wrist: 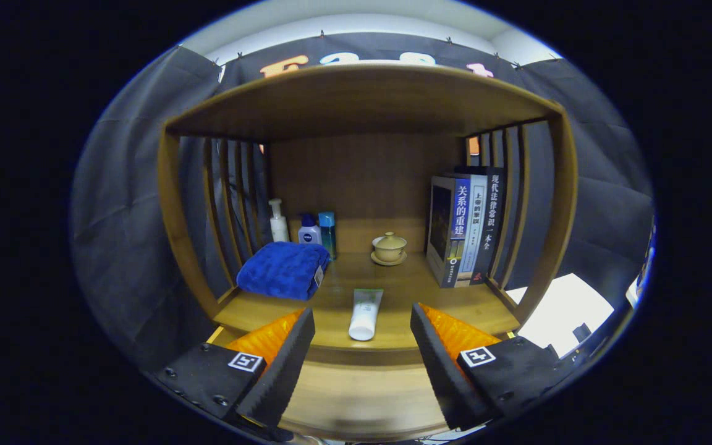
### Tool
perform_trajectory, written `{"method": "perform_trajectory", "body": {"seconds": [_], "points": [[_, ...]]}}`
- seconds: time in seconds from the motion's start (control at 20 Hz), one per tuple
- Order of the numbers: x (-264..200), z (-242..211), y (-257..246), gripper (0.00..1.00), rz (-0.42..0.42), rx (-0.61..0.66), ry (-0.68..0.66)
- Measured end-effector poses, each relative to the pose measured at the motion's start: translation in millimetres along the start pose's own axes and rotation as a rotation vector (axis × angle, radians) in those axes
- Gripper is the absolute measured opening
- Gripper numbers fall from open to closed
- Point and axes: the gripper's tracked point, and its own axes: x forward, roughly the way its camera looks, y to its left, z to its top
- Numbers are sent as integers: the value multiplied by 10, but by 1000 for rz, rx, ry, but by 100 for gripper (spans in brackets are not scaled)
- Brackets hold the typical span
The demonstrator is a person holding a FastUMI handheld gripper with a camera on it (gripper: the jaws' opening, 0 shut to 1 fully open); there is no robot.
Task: Pull open the drawer, take out the items inside it, and place them on the countertop above the cabinet.
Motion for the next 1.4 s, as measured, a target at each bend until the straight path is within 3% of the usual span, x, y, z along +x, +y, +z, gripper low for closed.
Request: {"method": "perform_trajectory", "body": {"seconds": [0.6, 0.75, 1.4], "points": [[-909, -964, -82, 100, -73, -28, -86], [-1012, -1234, 49, 100, -35, 10, -73], [-1040, -2182, 231, 100, -8, 18, 43]]}}
